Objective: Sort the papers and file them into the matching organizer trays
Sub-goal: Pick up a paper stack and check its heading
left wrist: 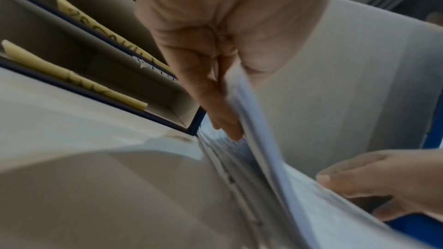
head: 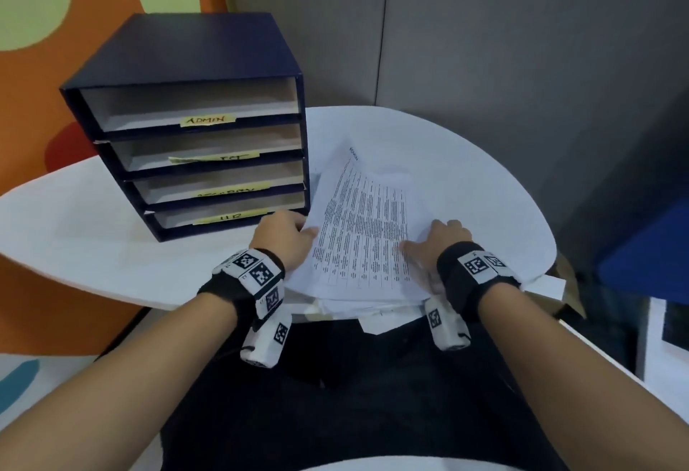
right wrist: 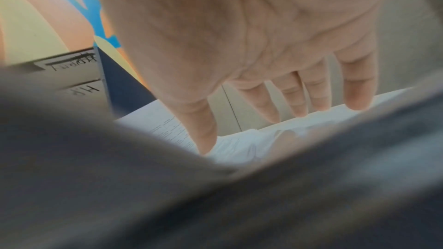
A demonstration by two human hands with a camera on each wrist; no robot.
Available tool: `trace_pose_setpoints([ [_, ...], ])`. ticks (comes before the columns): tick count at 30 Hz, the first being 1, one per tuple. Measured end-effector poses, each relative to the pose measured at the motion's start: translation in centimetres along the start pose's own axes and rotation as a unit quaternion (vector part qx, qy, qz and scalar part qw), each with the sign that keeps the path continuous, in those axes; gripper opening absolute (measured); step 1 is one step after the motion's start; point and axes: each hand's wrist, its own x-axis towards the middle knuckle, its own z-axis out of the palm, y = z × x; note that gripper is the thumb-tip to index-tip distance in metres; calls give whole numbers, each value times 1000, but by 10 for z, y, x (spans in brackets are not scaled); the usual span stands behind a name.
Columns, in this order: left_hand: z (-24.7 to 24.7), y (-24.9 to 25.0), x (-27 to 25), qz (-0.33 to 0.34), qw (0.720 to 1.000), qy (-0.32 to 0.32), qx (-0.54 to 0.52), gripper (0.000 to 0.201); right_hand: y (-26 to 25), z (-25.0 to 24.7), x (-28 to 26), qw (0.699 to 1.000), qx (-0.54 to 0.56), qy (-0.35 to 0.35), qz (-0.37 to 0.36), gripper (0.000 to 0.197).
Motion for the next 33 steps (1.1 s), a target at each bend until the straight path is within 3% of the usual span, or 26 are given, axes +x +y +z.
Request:
trace_pose_setpoints([
  [3,-10,-6,-6,12,998,6,-57,28,-2,-2,-2,998,50,9,-23,80],
  [6,-19,-20,-12,-5,986,-10,-166,19,-6,-6,-6,984,169,19,-54,82],
  [8,-26,-28,-20,-33,966,-41,-252,12,-12,-7,-11,956,284,14,-74,83],
  [10,-34,-34,-28,-55,952,-64,-294,17,-23,-10,-18,907,411,5,-86,74],
  [12,-42,-41,-32,-71,946,-81,-305,20,-38,-13,-24,861,495,11,-114,40],
  [14,-52,-48,-35,-85,953,-110,-269,20,-51,-17,-32,839,524,29,-143,17],
  [17,-68,-64,-40,-135,944,-193,-230,16,-70,-8,-38,837,523,30,-161,18],
  [19,-75,-69,-46,-170,941,-207,-207,25,-74,6,-42,846,511,8,-154,22],
  [22,-74,-71,-46,-162,960,-151,-170,33,-79,17,-53,842,519,-21,-145,27],
  [24,-70,-73,-43,-129,965,-85,-213,31,-81,20,-58,837,529,-32,-139,33],
  [26,-69,-72,-38,-121,956,-11,-268,31,-79,23,-62,836,529,-39,-142,22],
  [29,-71,-71,-34,-121,941,46,-313,24,-81,19,-68,837,529,-39,-136,60],
  [31,-75,-70,-31,-127,925,64,-352,15,-82,12,-72,827,546,-36,-129,54],
  [33,-82,-67,-31,-127,906,80,-396,12,-85,2,-78,813,563,-37,-146,29],
])
